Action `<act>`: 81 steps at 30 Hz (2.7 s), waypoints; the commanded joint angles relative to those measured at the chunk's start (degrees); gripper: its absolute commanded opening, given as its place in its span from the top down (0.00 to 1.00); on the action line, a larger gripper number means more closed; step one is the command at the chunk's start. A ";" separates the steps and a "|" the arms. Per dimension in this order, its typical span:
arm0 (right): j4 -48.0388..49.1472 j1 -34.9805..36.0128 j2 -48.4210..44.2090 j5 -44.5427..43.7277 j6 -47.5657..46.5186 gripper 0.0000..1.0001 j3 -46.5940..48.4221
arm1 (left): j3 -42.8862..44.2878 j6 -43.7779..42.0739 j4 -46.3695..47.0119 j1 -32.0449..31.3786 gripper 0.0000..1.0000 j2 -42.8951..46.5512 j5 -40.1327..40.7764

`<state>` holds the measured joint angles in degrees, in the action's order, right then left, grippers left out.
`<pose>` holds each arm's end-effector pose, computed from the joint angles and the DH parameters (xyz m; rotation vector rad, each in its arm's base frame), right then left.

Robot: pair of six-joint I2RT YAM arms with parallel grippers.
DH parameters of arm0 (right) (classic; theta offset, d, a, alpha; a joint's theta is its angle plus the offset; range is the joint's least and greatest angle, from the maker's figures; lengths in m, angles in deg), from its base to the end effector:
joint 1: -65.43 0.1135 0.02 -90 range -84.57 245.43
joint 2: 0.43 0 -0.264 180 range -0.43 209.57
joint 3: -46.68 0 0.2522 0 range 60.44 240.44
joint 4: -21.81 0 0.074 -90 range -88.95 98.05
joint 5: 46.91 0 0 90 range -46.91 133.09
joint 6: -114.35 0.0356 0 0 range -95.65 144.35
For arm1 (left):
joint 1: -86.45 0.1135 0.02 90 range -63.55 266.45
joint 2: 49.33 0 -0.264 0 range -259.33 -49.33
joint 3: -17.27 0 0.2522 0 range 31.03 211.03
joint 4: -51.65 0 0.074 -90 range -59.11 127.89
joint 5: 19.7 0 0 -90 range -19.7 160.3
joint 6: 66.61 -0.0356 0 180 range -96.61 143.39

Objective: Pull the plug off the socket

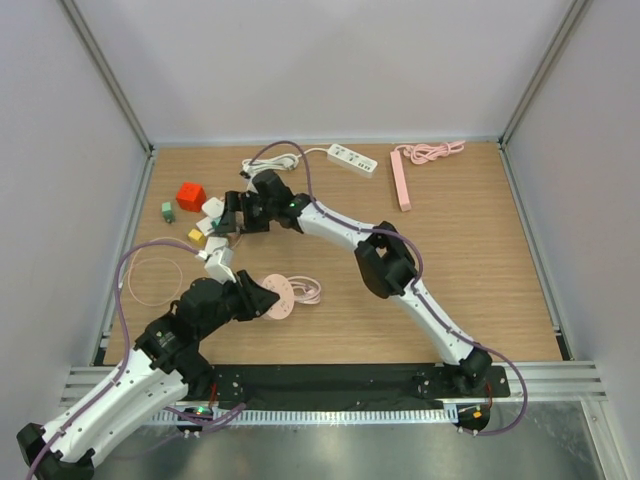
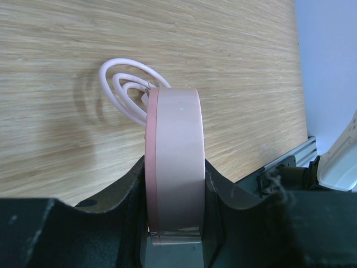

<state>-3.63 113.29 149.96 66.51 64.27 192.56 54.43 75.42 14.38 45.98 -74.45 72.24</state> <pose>0.3876 0.4495 0.1709 -0.4399 2.3059 1.2821 0.0972 -0.0813 0.2315 -0.2401 2.1421 -0.9623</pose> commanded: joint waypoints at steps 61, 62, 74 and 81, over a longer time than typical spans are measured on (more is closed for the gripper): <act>-20.24 -20.95 -74.62 32.05 -65.16 0.99 -67.95 | 16.06 -38.83 27.74 0.21 0.00 -18.04 -23.74; -18.05 -23.75 -76.10 30.65 -60.27 0.99 -68.91 | 16.15 -39.89 26.51 0.21 0.00 -16.99 -22.08; 4.74 -43.99 -67.97 1.18 -26.04 0.99 -71.85 | 16.94 -47.90 6.91 0.30 0.00 -6.43 -9.49; 1.76 -42.85 -47.41 8.92 -19.36 0.99 -54.79 | 15.36 -48.95 3.47 0.30 0.00 -2.92 -6.60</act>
<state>-4.49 69.31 98.88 71.43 39.09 129.39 69.16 28.16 19.58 46.09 -78.84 63.12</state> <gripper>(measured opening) 0.404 0.996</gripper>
